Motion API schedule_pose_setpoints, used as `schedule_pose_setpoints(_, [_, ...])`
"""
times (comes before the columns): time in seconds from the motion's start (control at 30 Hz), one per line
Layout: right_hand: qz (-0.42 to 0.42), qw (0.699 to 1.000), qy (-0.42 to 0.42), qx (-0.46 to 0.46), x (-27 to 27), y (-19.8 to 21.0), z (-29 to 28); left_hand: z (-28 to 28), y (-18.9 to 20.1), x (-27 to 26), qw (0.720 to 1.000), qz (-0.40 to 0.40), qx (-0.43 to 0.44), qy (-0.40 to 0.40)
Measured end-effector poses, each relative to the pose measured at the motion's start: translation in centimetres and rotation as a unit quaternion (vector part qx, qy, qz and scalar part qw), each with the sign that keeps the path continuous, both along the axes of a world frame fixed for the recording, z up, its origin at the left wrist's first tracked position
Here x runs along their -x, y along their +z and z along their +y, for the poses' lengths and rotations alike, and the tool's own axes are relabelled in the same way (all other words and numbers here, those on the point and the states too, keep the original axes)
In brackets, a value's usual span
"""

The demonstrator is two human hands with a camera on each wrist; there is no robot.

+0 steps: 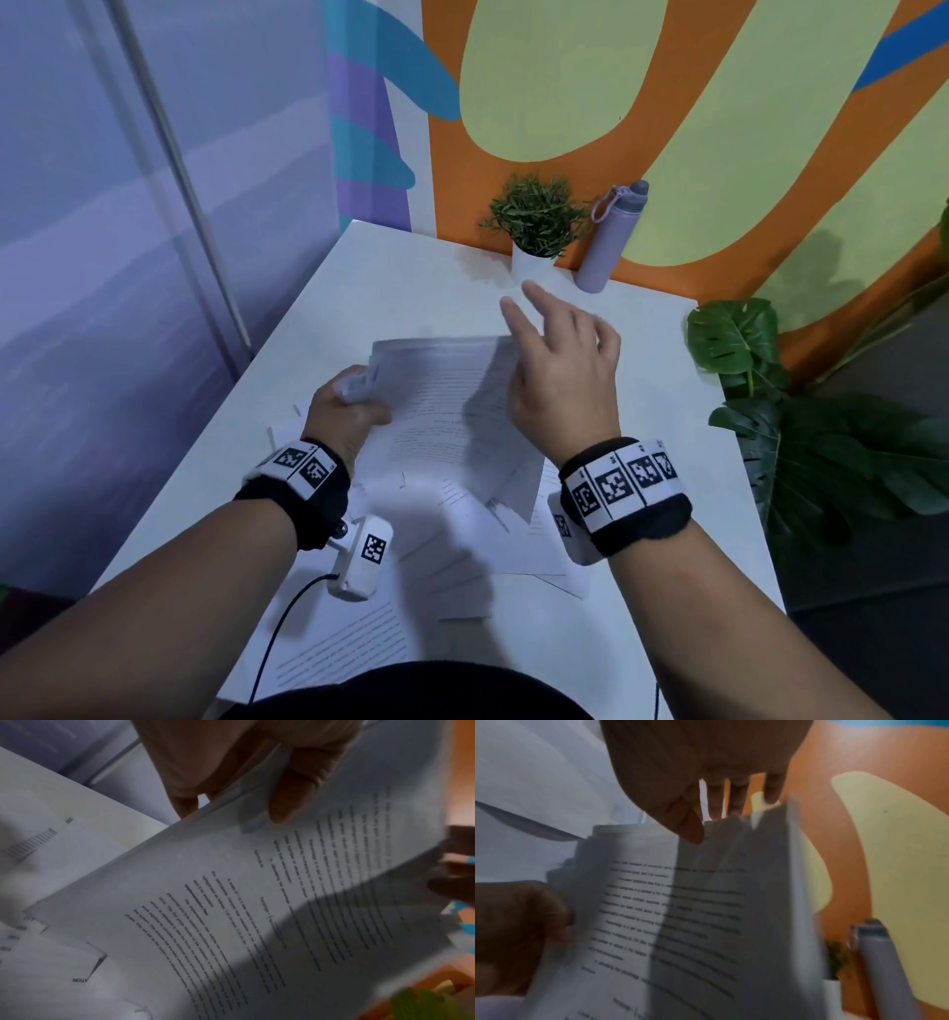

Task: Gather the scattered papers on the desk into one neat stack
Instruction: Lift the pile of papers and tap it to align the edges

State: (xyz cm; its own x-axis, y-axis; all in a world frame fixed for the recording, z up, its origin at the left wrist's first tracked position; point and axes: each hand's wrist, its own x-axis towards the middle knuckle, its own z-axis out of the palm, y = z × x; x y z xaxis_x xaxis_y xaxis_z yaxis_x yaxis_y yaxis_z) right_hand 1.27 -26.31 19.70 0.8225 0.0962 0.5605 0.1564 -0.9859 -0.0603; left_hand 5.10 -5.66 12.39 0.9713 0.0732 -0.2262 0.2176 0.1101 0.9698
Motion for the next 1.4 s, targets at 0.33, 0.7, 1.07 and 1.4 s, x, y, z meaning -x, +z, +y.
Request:
schedule_pose_setpoints(0.33, [0.158, 0.976, 0.108, 0.105, -0.2, -2.1, 4.1, -0.4, 0.4, 0.5, 0.993, -0.068, -0.044, -0.08])
schedule_pose_setpoints(0.7, [0.167, 0.702, -0.028, -0.692, -0.6, -5.2, -1.7, -0.7, 1.0, -0.2, 0.997, -0.074, 0.018, 0.03])
schedule_pose_setpoints(1.07, [0.22, 0.581, 0.012, -0.783, 1.7, -8.2, -2.1, -2.3, 1.7, 0.1, 0.984, -0.112, 0.073, 0.116])
schedule_pose_setpoints(1.4, [0.176, 0.541, -0.033, -0.822, 2.3, -8.8, -2.1, -2.2, 1.1, 1.5, 0.984, -0.173, 0.027, 0.017])
